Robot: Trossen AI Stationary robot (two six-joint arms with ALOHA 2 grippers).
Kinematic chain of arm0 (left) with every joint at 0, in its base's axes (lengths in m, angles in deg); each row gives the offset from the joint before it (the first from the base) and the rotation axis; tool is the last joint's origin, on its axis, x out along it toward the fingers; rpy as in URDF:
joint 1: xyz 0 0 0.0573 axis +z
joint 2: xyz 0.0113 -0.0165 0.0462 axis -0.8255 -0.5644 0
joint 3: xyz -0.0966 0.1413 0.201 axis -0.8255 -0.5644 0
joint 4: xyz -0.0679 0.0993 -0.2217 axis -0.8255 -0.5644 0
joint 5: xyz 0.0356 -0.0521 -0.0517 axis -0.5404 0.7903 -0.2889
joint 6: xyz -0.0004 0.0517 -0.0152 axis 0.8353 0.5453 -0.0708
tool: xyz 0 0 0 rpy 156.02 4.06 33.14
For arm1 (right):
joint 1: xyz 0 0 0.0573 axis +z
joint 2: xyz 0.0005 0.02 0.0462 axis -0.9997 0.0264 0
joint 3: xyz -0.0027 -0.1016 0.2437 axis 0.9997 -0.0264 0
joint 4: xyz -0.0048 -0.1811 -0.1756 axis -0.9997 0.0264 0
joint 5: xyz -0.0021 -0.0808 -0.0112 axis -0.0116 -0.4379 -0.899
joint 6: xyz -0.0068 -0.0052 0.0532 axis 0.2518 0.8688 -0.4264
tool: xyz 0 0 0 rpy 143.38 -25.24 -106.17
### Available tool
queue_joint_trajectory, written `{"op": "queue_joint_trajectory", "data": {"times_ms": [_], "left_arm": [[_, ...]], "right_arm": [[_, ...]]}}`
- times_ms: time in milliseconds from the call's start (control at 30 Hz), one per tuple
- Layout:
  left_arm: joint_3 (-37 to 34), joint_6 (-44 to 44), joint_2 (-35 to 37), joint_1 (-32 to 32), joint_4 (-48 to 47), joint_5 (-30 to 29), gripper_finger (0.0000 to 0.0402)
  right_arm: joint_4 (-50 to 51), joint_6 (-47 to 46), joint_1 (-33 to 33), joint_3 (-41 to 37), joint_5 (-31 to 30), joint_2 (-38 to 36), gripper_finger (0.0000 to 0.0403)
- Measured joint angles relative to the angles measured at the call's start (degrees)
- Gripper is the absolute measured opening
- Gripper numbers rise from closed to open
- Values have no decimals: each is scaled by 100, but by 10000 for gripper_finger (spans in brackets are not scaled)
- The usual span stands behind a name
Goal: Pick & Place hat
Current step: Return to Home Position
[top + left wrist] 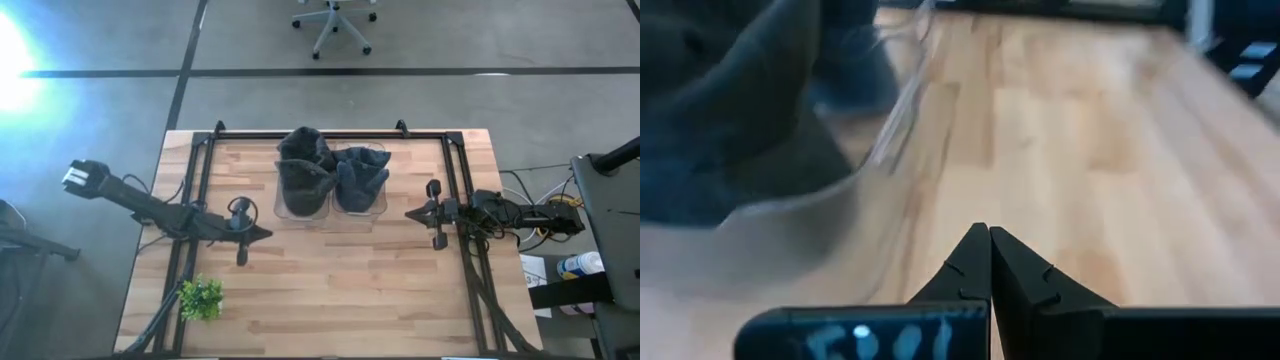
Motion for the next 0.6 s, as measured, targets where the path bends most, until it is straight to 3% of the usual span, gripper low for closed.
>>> {"op": "queue_joint_trajectory", "data": {"times_ms": [300, 600], "left_arm": [[-822, 158, 64, 502, 588, 33, 0], [-826, 510, 1867, 873, -1217, 145, 0]], "right_arm": [[0, 1, 1, 0, 4, 34, 9], [-2, 2, 1, 0, 4, 34, 9]]}}
